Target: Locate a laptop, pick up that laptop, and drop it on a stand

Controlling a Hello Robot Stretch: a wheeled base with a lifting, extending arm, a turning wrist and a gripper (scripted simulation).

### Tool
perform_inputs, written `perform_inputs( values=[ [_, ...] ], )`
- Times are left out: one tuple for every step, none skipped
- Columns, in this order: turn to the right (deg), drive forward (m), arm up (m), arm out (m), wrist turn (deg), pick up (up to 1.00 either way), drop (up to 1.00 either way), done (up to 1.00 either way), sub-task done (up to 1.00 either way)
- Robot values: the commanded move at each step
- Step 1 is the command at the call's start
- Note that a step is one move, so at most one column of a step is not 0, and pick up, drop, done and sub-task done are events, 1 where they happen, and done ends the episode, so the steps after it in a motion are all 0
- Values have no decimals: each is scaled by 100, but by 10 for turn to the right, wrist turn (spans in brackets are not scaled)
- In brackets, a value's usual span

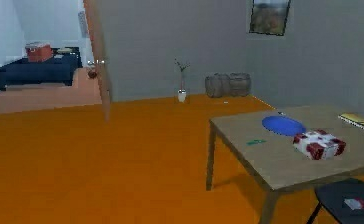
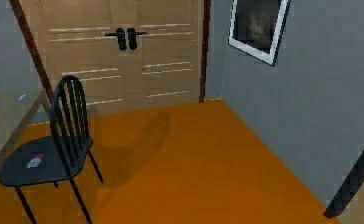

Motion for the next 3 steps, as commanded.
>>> perform_inputs(
  values=[
    [-450, 0, 0, 0, 0, 0, 0, 0, 0],
    [-450, 0, 0, 0, 0, 0, 0, 0, 0],
    [-60, 0, 0, 0, 0, 0, 0, 0, 0]
  ],
)
